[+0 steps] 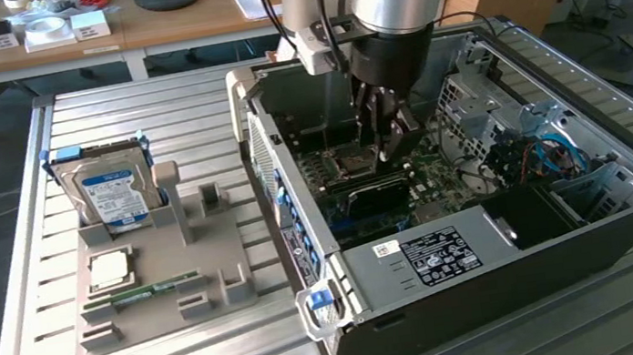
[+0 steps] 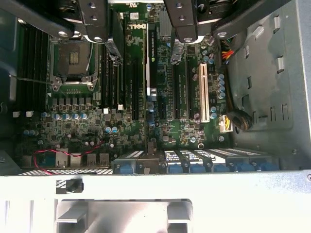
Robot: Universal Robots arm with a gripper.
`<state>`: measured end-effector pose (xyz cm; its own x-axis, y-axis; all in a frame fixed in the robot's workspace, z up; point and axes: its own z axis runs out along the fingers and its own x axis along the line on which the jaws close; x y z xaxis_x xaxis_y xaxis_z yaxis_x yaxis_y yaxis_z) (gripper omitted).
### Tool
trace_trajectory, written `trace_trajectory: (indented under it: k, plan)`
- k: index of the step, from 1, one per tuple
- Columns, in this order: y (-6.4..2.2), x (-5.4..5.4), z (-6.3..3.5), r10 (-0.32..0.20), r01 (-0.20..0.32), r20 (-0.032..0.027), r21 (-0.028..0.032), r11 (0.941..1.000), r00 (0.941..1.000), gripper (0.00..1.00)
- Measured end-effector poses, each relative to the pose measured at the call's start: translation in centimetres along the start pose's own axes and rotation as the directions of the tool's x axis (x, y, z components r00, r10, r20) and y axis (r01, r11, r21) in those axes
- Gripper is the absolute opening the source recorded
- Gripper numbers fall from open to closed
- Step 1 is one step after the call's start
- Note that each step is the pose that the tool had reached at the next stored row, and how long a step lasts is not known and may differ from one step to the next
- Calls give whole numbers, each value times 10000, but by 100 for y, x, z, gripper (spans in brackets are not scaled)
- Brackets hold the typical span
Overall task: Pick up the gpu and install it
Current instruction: 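Press down on the gpu until it lock into place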
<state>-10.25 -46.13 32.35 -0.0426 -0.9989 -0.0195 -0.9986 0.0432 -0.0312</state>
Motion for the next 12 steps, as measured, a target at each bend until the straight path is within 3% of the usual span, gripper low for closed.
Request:
trace_trajectory:
  k: [6, 9, 10, 12]
  plan:
    - [0, 0, 0, -1, 1, 1, 1, 10000, 10000, 50]
    - [0, 0, 0, 0, 0, 0, 0, 10000, 10000, 32]
    - [0, 0, 0, 0, 0, 0, 0, 10000, 10000, 32]
    - [0, 0, 0, -1, 1, 0, 0, 10000, 10000, 20]
